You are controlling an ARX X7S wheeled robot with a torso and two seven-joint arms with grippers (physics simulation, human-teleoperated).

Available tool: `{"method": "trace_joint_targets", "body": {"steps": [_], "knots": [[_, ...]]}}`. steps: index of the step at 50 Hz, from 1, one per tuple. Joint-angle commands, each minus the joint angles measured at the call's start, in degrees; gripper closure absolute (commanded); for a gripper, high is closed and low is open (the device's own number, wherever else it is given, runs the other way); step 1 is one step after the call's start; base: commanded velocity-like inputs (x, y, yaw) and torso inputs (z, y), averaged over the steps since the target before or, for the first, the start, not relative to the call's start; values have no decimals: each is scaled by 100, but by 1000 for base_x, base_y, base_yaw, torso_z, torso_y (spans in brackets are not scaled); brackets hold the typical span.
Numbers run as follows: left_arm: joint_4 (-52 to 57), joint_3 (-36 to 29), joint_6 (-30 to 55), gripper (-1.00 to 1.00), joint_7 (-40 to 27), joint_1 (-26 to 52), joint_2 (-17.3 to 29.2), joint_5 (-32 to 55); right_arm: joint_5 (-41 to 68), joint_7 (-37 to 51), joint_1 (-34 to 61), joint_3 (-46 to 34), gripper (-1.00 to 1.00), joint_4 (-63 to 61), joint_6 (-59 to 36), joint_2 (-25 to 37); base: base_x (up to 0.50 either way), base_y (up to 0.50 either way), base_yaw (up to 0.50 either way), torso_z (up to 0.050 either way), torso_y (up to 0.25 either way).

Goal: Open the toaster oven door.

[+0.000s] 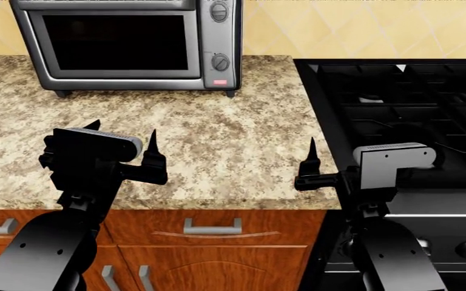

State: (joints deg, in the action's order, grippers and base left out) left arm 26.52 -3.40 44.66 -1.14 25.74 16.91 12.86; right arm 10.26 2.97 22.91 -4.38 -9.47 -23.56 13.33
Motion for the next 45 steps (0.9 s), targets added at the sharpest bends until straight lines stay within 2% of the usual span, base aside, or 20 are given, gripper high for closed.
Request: {"method": "trace_joint_targets", "body": {"steps": [1, 45], "knots": [[-43, 17, -42, -100, -1, -15, -5, 53, 40, 19, -5, -19, -100, 9, -8, 16, 250, 0, 0, 0, 0], [-71, -19, -95, -100, -81, -51, 30, 152, 173, 79, -50, -79, -100, 68, 74, 73, 247, 0, 0, 0, 0]]}}
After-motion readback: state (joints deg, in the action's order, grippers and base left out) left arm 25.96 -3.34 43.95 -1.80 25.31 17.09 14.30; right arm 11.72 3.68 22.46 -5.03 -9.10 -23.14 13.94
